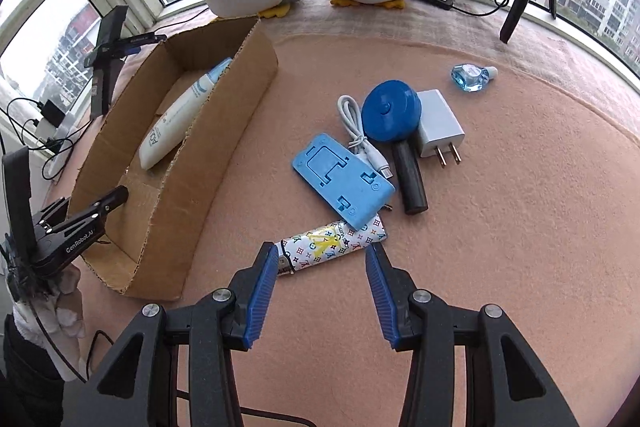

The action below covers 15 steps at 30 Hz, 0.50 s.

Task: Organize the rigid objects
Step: 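Move the right tool toward the patterned lighter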

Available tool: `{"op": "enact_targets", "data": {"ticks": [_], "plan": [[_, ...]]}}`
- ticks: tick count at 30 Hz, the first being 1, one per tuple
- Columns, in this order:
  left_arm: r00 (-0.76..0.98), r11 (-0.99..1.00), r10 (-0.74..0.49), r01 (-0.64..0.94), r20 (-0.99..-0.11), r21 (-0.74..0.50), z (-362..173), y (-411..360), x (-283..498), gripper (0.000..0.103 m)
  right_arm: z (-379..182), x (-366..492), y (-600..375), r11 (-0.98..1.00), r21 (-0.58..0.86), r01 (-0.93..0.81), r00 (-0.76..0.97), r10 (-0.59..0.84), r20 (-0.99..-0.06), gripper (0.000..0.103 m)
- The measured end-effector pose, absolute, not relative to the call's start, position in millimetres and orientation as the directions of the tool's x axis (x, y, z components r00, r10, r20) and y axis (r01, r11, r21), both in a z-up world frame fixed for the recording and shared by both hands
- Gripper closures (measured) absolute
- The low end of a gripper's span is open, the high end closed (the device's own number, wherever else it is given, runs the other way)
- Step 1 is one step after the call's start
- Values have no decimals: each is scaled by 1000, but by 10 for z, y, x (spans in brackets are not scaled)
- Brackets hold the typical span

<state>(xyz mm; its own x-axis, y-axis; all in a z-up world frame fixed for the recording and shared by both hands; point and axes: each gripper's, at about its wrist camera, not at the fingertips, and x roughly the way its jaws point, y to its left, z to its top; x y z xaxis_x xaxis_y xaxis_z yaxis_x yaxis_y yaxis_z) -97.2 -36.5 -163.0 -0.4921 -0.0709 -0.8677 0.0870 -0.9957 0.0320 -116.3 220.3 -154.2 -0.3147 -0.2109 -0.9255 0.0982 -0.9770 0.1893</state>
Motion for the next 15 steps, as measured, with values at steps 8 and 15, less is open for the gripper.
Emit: {"op": "enact_targets", "data": {"ticks": [8,15], "plan": [[-491,-997,-53,80,-869,15,-1636,-397,-968,62,-1734,-1242,2160,-981,183,-71,-307,-153,-939,61],[-495,-997,-38,75,-868,1,-1640,-411,-986,62,-1778,-1333,2074,-987,127,-94,-299,-93,-950,61]]}}
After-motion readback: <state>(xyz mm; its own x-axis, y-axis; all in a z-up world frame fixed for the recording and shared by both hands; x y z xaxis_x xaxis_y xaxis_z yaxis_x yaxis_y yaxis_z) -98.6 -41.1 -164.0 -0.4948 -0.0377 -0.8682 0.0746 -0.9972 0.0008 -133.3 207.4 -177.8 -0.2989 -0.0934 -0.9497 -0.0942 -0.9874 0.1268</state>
